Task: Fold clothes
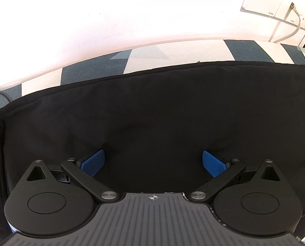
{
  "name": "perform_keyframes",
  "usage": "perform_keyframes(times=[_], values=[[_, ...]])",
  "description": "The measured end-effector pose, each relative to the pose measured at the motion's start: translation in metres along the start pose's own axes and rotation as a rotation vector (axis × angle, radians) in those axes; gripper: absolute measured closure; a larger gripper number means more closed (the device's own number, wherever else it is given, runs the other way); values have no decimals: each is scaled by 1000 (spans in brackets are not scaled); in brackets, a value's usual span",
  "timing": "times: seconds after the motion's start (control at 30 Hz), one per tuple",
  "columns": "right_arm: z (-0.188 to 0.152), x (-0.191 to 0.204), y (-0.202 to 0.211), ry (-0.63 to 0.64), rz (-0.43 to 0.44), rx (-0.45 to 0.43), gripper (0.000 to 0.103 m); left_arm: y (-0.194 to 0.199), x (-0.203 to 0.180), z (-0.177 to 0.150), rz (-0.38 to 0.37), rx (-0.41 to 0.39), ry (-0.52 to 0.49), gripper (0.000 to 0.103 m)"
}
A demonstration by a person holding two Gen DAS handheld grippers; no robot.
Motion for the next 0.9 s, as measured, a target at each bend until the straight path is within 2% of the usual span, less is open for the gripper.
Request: perform_keyframes(times=[0.33, 0.5, 0.77, 0.87, 0.9], values=[[-43, 11, 12, 102, 96, 136, 70, 0, 0, -2, -5, -20, -1, 0], [-56, 35, 3, 70, 183, 194, 70, 0, -1, -2, -5, -24, 3, 0], [-67, 66, -21, -31, 258, 282, 68, 0, 0, -2, -6, -28, 3, 0], [-68, 76, -24, 34, 211, 263, 98, 0, 0, -3, -6, -31, 3, 0], [-67, 77, -22, 40, 203, 250, 98, 0, -1, -3, -6, -31, 2, 0]])
Point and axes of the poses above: each gripper's, at about its wrist camera, not at the fingertips, and y roughly against the way its jaws point, x to its left, z to its top, the point moved 2 cm from there along -y, roughly the way its jaws point, and after that the axes turned 9 degrees about y, right-handed, at the moved point
